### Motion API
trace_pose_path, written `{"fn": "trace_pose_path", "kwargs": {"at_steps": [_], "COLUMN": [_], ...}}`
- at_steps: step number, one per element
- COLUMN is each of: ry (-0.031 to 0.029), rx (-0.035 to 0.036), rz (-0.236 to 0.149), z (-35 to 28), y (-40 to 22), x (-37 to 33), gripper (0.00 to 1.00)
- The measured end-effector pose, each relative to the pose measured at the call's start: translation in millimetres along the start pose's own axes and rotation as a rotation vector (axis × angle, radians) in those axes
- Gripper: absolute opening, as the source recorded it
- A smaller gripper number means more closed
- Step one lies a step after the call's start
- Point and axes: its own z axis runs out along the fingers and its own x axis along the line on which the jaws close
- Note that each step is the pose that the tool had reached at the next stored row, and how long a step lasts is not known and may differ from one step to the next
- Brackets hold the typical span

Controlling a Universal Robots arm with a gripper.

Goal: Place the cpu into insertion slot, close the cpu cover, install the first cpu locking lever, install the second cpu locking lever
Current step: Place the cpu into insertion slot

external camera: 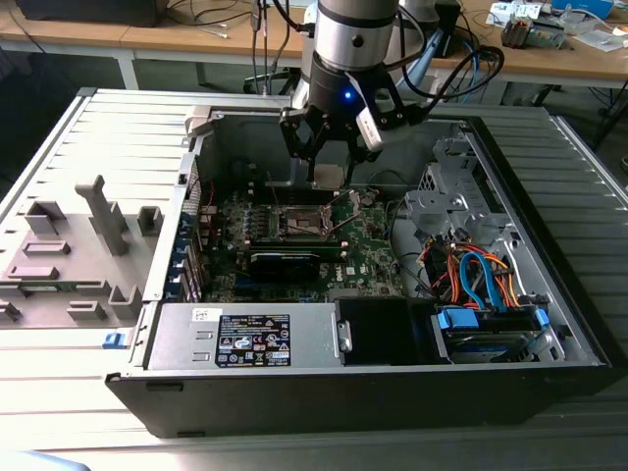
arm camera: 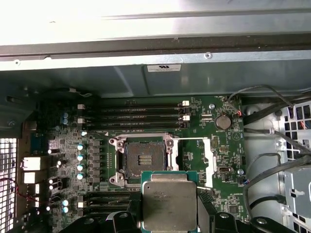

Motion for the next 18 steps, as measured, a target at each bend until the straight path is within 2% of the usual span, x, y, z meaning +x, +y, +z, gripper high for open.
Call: {"fn": "trace_pose_path", "kwargs": {"at_steps": [18], "ry": [0.0000], "rx": [0.0000], "rz": [0.000], "z": [3.0], "y": [-1.9], "x": [-0.1], "gripper": [0.55]}}
